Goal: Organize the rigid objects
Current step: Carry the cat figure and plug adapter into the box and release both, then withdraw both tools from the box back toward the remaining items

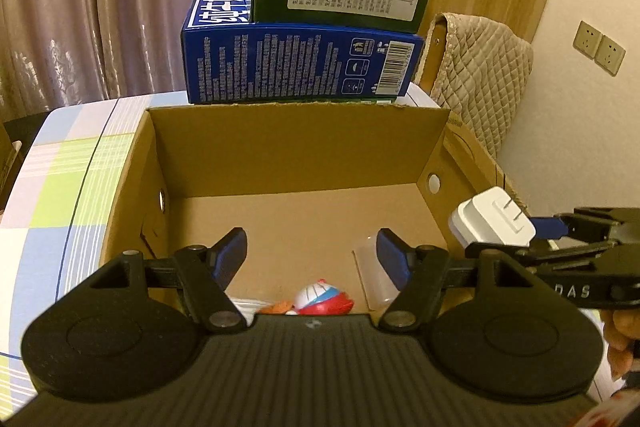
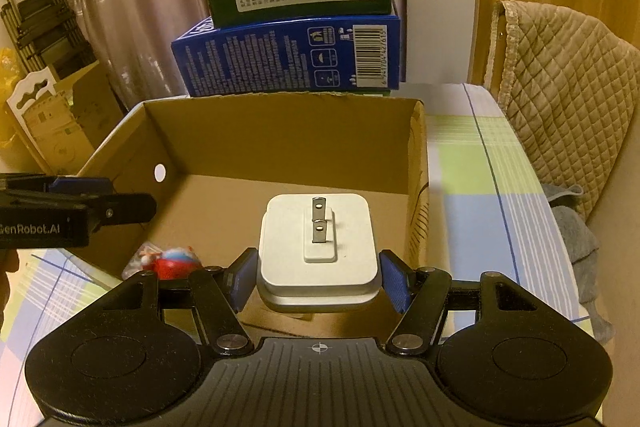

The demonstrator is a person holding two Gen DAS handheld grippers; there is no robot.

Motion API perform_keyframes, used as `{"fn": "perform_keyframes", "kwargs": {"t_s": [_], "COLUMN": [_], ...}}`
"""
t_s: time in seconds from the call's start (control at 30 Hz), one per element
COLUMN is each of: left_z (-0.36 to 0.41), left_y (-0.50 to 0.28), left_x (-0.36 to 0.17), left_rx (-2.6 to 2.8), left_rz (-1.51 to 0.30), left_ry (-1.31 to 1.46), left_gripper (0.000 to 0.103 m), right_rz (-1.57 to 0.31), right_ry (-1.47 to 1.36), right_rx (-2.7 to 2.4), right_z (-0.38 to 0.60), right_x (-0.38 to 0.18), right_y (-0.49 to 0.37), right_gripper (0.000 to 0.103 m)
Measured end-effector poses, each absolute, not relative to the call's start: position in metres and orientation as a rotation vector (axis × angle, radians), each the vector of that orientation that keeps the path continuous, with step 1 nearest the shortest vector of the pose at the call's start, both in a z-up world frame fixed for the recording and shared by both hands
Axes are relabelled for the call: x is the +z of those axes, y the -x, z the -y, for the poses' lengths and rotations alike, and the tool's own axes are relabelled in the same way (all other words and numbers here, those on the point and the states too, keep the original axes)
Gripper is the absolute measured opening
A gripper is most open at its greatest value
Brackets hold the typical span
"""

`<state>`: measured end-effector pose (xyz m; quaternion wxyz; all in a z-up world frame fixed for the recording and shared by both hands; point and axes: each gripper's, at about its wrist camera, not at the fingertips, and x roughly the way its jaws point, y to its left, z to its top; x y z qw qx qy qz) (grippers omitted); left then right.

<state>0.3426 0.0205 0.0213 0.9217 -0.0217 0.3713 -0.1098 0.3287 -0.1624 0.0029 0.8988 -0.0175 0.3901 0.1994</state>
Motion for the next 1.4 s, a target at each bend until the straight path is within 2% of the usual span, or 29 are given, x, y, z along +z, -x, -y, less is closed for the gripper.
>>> {"fn": "perform_keyframes", "kwargs": {"t_s": [0.83,0.97,1.4], "left_z": [-0.026,-0.028,-0.038], "left_y": [-0.323,-0.317,-0.239], "left_x": [0.034,0.039,0.066], "left_rx": [-0.223,-0.214,-0.159], "left_rz": [-0.75,-0.741,-0.678], "left_ry": [0.051,0.048,0.111], "left_gripper": [0.068,0.067,0.068], "right_rz": [-0.771,-0.705,-0.672], "right_ry": [0.014,-0.001,-0.035], "right_rx": [0.395,0.371,0.393], "right_z": [0.171,0.174,0.19], "right_x": [0.007,0.017,0.044], "right_y": [-0.324,-0.318,-0.234], "right_gripper": [0.061,0.068,0.069]}}
